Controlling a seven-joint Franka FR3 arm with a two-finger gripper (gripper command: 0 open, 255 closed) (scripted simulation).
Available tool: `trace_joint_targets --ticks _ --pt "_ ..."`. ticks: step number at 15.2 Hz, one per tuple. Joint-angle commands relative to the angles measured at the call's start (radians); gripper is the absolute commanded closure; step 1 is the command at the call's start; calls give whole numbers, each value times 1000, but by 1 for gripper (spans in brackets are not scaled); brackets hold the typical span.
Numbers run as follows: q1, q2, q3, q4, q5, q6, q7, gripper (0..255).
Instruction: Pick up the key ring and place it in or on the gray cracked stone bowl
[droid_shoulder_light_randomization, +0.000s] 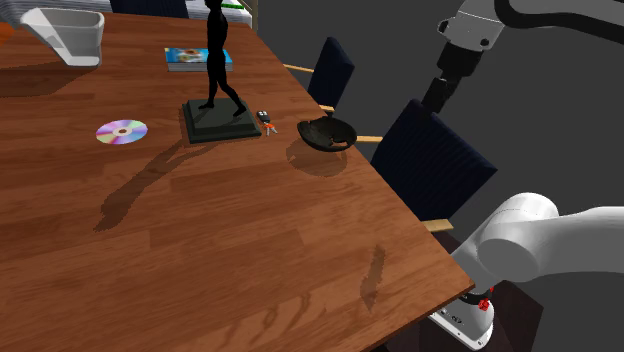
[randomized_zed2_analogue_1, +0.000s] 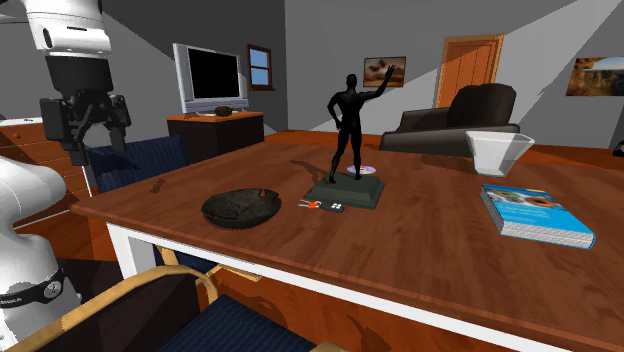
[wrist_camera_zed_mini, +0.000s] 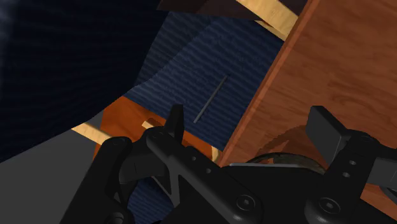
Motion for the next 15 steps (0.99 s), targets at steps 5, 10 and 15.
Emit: trace_joint_targets --ticks 5,10,15 --pt "25 115 39 27 30 90 37 0" --pt "53 272 86 89 56 188 80 0" --pt "76 438 129 181 68 266 121 0"
